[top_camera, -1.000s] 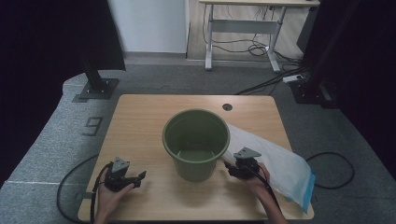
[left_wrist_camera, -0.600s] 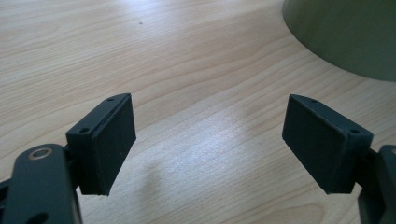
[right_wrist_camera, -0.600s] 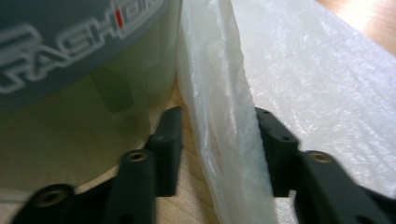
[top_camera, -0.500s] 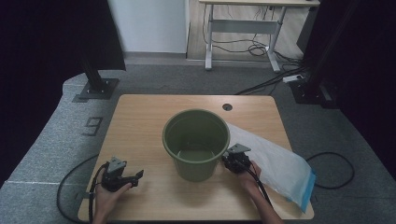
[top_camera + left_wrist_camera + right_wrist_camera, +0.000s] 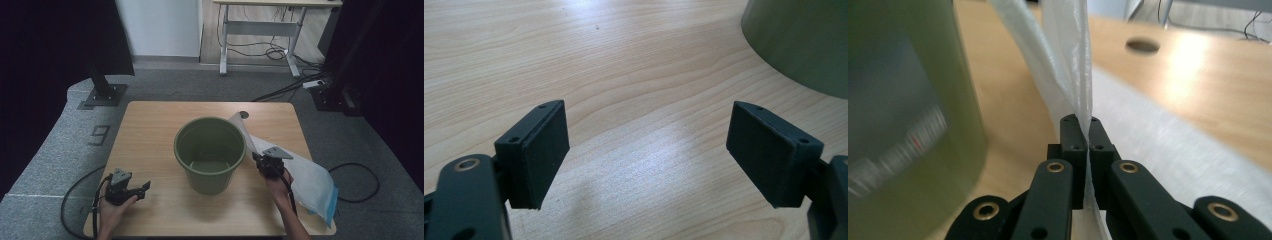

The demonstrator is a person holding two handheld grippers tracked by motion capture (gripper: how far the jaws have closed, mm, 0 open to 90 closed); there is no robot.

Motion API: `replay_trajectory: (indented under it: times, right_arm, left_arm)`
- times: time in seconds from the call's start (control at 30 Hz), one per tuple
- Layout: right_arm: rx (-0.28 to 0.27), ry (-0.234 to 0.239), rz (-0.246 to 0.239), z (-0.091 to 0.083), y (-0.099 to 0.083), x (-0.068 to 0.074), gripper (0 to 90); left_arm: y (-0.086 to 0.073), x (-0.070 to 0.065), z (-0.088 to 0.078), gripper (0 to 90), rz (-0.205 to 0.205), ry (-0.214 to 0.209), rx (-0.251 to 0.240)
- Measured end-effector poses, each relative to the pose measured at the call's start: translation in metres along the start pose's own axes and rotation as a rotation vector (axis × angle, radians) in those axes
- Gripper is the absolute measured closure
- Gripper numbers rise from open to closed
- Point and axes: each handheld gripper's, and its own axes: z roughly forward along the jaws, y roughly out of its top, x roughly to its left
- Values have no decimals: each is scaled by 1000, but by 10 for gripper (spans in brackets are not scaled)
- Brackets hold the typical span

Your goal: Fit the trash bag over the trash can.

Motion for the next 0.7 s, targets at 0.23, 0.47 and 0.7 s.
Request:
replay_trajectory:
  times: [0.23,0.47,0.7]
  right_arm:
    - [-149,5,47,-34,29,-4,887]
    - [-193,-13,56,-46,45,-8,888]
    - [-289,-55,90,-77,75,-26,888]
  left_arm:
    - [0,2,-2,174,-16,-15,-16]
    - [0,4,-4,174,-30,-24,-29]
    - [-1,4,-3,174,-31,-23,-29]
